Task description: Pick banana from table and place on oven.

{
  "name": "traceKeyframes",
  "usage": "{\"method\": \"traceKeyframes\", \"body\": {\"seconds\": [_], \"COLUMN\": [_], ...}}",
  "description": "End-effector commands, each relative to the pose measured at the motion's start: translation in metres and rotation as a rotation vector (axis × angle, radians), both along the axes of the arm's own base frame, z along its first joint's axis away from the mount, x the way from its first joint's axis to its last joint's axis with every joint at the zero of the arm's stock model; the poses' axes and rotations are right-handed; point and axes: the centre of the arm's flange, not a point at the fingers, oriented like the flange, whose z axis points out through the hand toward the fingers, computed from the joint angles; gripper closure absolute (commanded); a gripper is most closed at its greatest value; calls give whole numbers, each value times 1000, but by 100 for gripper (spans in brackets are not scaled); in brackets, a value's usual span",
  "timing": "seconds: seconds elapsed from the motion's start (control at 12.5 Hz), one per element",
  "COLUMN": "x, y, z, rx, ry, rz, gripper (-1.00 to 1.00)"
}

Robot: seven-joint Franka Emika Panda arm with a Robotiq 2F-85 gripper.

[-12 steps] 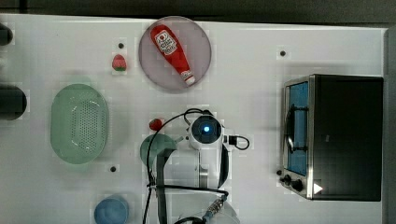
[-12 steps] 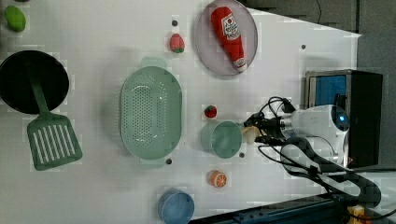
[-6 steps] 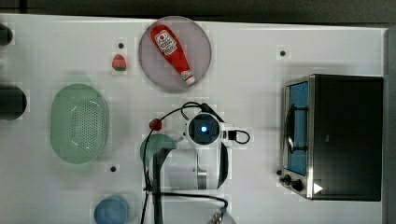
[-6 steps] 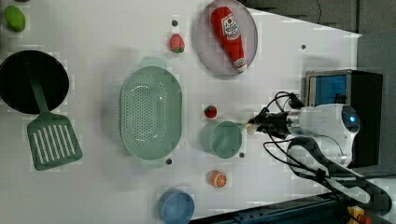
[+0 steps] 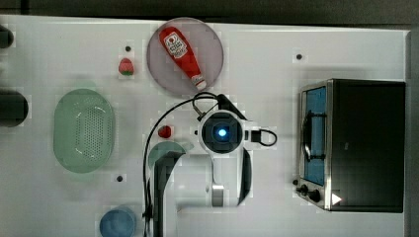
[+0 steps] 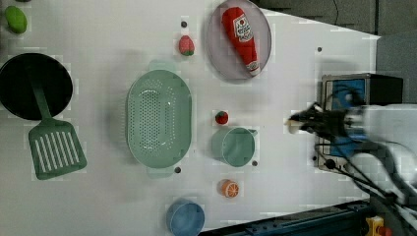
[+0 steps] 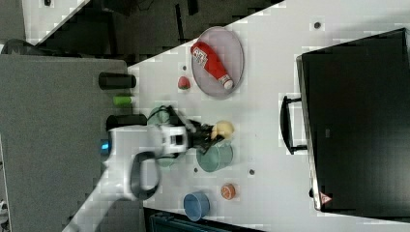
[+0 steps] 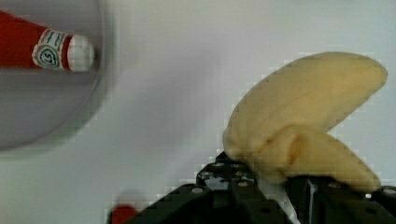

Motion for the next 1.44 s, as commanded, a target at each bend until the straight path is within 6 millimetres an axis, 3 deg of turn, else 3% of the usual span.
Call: {"method": "traceKeyframes", "body": {"seconds": [0.08,0.16,0.32,0.56,0.72,1.04,1.2,1.44], "x": [24,25,26,28,21,4,4,7], "y": [-6,-10,-38,-108,-160,-252,-287,-321], "z": [107,137,179,210,206,167,148,116], "rx": [-1,-2,1,1,-1,-14,-54,-122], "ry": [-77,-72,-54,-88,-81,-43,-60,-66], "rz": [-40,-49,-102,-86,-56,-66,-76,-20], "gripper": [50,50,50,50,50,50,50,50]}}
